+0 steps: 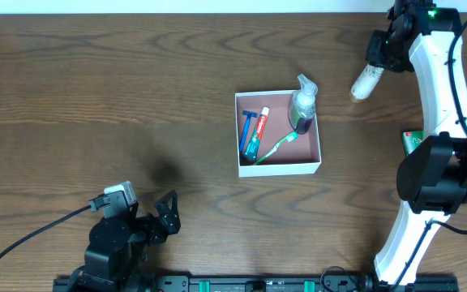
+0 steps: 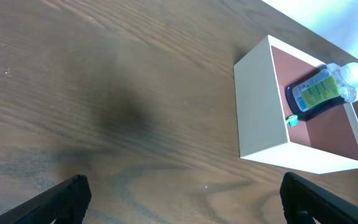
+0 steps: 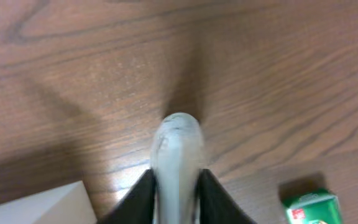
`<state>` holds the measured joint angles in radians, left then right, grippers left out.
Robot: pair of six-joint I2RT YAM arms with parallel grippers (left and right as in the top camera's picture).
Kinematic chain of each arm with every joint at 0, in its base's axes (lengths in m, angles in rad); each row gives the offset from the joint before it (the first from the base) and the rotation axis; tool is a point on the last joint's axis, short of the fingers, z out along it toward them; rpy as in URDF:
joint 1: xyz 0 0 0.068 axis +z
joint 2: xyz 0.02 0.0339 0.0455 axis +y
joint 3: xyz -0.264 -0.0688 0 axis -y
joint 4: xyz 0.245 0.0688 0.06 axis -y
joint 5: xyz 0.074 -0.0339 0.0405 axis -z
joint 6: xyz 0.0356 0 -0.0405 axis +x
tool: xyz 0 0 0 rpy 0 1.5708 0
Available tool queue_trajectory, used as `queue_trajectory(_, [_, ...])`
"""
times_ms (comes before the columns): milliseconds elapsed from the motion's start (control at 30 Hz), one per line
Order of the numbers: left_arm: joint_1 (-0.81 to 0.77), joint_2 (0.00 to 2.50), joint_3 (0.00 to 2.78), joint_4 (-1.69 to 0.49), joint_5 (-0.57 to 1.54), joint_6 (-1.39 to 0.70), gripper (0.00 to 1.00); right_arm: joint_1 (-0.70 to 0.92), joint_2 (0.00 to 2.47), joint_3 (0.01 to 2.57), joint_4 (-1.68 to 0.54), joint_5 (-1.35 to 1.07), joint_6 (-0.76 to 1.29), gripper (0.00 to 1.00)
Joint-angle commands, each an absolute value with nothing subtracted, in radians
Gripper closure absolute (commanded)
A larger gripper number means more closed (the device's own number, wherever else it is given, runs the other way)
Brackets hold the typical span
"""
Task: Pack container
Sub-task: 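Grasp the white lotion tube with the right gripper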
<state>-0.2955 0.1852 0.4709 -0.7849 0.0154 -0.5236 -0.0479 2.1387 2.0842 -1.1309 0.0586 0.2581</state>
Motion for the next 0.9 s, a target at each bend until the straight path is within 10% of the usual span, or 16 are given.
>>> queue_trajectory(0, [-0.291,0.181,0.475,-0.785,0.011,-0.521,0.02,-0.046,2.143,2.079,-1.130,0.062,0.265,0.99])
queue_trajectory(867, [-0.291,0.181,0.475,-0.785,0.011,-0.521,0.02,0.019,1.480,2.080,-1.456,-0.103,0.115,0.99])
